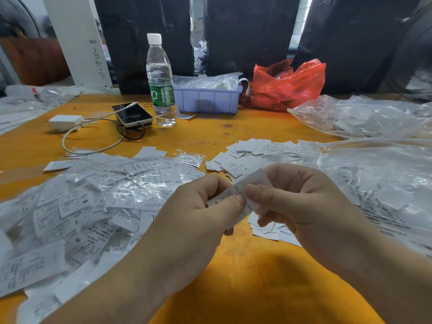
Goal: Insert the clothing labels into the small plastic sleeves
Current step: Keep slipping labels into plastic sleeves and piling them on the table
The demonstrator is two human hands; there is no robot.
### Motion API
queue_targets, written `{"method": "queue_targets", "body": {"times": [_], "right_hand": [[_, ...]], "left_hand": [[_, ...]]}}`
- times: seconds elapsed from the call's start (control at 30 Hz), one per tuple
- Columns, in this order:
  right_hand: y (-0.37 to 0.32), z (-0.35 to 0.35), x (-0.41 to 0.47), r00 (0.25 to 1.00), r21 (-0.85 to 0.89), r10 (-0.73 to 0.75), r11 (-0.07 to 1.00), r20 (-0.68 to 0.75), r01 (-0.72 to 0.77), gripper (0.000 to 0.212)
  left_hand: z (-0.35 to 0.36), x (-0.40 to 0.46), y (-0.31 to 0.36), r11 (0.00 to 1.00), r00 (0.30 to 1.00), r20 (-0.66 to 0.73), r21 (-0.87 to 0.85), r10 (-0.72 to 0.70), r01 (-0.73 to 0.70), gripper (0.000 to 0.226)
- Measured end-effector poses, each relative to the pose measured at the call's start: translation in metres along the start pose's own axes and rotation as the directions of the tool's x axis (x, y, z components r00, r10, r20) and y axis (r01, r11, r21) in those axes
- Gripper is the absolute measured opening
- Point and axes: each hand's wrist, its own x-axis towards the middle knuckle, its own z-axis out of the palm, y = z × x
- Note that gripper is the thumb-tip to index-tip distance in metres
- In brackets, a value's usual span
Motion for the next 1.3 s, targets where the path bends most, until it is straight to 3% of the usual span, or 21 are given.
{"method": "queue_targets", "body": {"times": [0.33, 0.53, 0.7, 0.93, 1.13, 1.3], "right_hand": [[0.003, 0.0027, 0.0013, 0.999, 0.05, 0.044, 0.998, 0.023, -0.045, 0.018], [0.001, 0.0031, 0.0012, 0.998, 0.138, 0.064, 0.989, -0.026, -0.06, 0.016], [0.0022, 0.0015, 0.0005, 0.997, 0.085, 0.067, 0.994, -0.048, -0.062, 0.039], [0.0009, 0.0018, -0.0008, 0.999, 0.004, 0.04, 0.999, -0.017, -0.04, 0.033], [-0.0022, 0.0035, 0.0001, 0.997, 0.088, 0.057, 0.995, -0.053, -0.052, 0.027], [-0.0021, 0.001, 0.0017, 0.993, 0.082, 0.063, 0.995, -0.098, -0.055, 0.021]], "left_hand": [[0.0021, -0.0003, 0.0016, 0.999, 0.999, 0.045, -0.029, -0.018, 0.019, 0.027], [0.0009, -0.0015, 0.0038, 1.0, 1.0, 0.018, -0.008, -0.021, 0.021, 0.02], [0.0011, -0.0022, 0.0033, 0.999, 0.999, 0.018, -0.01, -0.03, 0.031, 0.022], [0.0016, -0.0012, 0.004, 0.999, 0.999, 0.01, 0.017, -0.034, 0.034, 0.041], [0.0017, -0.0019, 0.005, 0.999, 0.999, -0.002, 0.01, -0.037, 0.037, 0.016], [0.0018, -0.0013, 0.0049, 0.999, 0.999, -0.015, 0.013, -0.039, 0.04, 0.011]]}}
